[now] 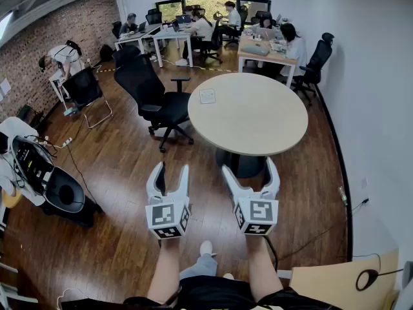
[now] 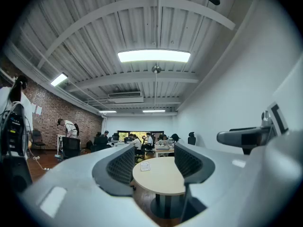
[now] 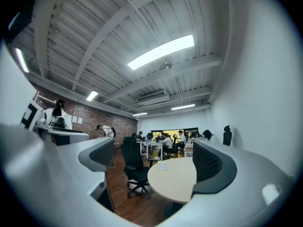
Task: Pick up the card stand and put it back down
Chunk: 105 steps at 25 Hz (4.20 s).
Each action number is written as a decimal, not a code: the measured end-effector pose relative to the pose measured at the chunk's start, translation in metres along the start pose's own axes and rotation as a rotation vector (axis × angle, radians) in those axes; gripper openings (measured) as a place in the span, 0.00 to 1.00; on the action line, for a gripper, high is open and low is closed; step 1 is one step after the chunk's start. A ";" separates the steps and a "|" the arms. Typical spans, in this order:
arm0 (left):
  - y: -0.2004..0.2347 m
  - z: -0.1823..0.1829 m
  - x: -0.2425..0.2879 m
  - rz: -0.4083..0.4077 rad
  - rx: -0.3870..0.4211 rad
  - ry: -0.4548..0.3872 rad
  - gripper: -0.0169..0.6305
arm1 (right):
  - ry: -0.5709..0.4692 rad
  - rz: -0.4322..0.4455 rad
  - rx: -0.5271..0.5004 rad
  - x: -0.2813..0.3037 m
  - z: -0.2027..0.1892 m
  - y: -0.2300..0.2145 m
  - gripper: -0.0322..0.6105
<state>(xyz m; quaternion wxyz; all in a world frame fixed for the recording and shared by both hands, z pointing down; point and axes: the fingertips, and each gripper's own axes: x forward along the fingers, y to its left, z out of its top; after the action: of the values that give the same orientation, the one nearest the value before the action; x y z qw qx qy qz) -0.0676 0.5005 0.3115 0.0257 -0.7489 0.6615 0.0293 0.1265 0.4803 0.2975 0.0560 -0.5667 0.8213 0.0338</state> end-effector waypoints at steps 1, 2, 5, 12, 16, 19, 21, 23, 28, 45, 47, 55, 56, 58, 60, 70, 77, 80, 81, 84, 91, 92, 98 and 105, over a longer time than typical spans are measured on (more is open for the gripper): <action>0.013 -0.001 0.011 -0.007 0.003 0.001 0.43 | -0.004 0.003 -0.006 0.016 -0.001 0.007 0.87; 0.024 0.000 0.022 -0.015 0.009 0.000 0.43 | -0.005 0.006 -0.009 0.033 -0.003 0.015 0.87; 0.047 0.007 0.061 -0.054 0.037 -0.014 0.43 | 0.016 0.016 0.001 0.083 -0.009 0.036 0.87; 0.083 -0.005 0.135 -0.058 -0.009 0.017 0.50 | 0.047 0.035 -0.051 0.158 -0.025 0.053 0.87; 0.092 -0.023 0.169 -0.064 -0.036 0.053 0.50 | 0.088 0.027 -0.030 0.191 -0.043 0.041 0.86; 0.100 -0.024 0.197 -0.052 -0.029 0.051 0.50 | 0.085 0.026 -0.014 0.217 -0.050 0.031 0.86; 0.102 -0.027 0.218 -0.051 -0.016 0.059 0.50 | 0.080 0.025 -0.019 0.237 -0.053 0.022 0.86; 0.101 -0.032 0.242 -0.047 -0.004 0.072 0.50 | 0.071 0.022 -0.067 0.257 -0.054 0.014 0.86; 0.087 -0.038 0.313 -0.039 0.005 0.074 0.49 | 0.025 0.039 -0.094 0.314 -0.047 -0.028 0.86; 0.057 -0.049 0.460 -0.026 0.077 0.107 0.45 | 0.016 0.157 0.072 0.450 -0.074 -0.111 0.74; 0.065 -0.056 0.476 -0.029 0.073 0.116 0.44 | 0.034 0.166 0.069 0.468 -0.084 -0.109 0.74; 0.101 -0.044 0.552 -0.076 0.044 0.075 0.43 | 0.040 0.165 0.042 0.549 -0.086 -0.096 0.74; 0.109 -0.044 0.562 -0.084 0.040 0.072 0.41 | 0.038 0.162 0.040 0.561 -0.086 -0.093 0.74; 0.125 -0.048 0.581 -0.096 0.026 0.069 0.41 | 0.044 0.154 0.041 0.583 -0.093 -0.087 0.74; 0.141 -0.053 0.597 -0.101 0.013 0.064 0.41 | 0.062 0.147 0.044 0.601 -0.104 -0.081 0.74; 0.186 -0.145 0.647 -0.141 -0.043 0.179 0.41 | 0.224 0.155 0.031 0.651 -0.195 -0.059 0.73; 0.178 -0.226 0.658 -0.135 -0.079 0.319 0.41 | 0.382 0.163 0.080 0.656 -0.280 -0.082 0.71; 0.178 -0.257 0.661 -0.126 -0.092 0.378 0.41 | 0.438 0.170 0.101 0.655 -0.314 -0.091 0.67; 0.177 -0.269 0.659 -0.129 -0.088 0.398 0.41 | 0.456 0.169 0.109 0.654 -0.324 -0.094 0.66; 0.175 -0.300 0.657 -0.157 -0.060 0.436 0.44 | 0.499 0.158 0.118 0.651 -0.354 -0.104 0.65; 0.199 -0.355 0.668 -0.265 -0.041 0.505 0.45 | 0.550 0.143 0.129 0.655 -0.405 -0.123 0.64; 0.207 -0.363 0.668 -0.282 -0.038 0.521 0.47 | 0.553 0.140 0.134 0.655 -0.410 -0.125 0.64; 0.256 -0.391 0.666 -0.577 0.037 0.535 0.65 | 0.555 0.146 0.140 0.659 -0.425 -0.135 0.64; 0.302 -0.405 0.694 -0.810 0.057 0.626 0.98 | 0.575 0.132 0.153 0.657 -0.438 -0.153 0.64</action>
<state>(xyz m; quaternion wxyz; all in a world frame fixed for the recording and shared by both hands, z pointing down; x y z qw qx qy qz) -0.2778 -0.2548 0.6608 -0.1437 -0.9170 0.2949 -0.2267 0.0156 -0.2350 0.6475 -0.1387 -0.4924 0.8388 -0.1865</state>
